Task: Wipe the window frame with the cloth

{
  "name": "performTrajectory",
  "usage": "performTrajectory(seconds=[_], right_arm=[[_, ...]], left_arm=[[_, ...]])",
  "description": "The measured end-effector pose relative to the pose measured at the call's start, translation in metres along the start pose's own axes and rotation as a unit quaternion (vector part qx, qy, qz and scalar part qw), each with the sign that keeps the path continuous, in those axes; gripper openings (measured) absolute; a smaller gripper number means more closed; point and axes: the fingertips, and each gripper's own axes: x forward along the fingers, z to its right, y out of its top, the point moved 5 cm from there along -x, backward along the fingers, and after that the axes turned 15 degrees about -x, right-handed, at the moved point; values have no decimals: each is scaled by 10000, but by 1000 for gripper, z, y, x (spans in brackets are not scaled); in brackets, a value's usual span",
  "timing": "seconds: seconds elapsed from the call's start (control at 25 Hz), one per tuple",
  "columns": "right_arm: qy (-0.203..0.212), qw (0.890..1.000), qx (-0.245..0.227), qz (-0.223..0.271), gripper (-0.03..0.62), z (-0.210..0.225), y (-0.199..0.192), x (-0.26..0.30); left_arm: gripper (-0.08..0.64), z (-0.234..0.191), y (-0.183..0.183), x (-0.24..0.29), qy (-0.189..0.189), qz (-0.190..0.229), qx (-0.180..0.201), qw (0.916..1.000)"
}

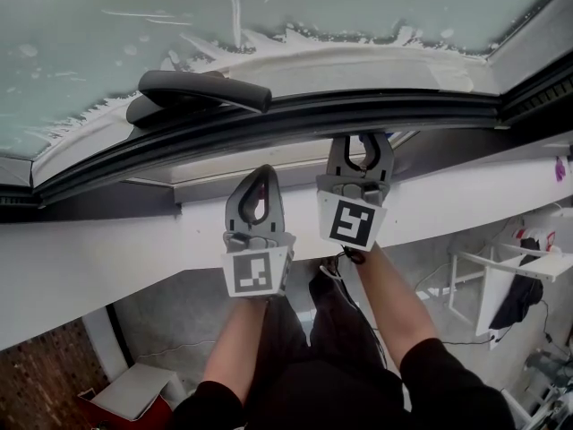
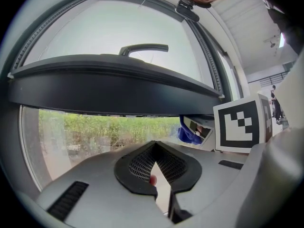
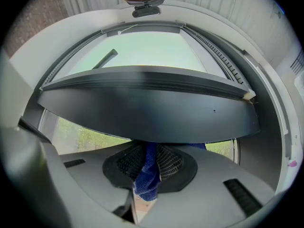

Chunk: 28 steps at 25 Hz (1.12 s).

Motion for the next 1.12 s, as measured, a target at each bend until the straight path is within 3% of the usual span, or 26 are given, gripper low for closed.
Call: performTrajectory(seconds=[1.12], right_arm=[[453, 9988, 72, 165, 49, -56, 21, 0]], left_arm=[[5, -33, 12, -22, 254, 230, -73, 9994]])
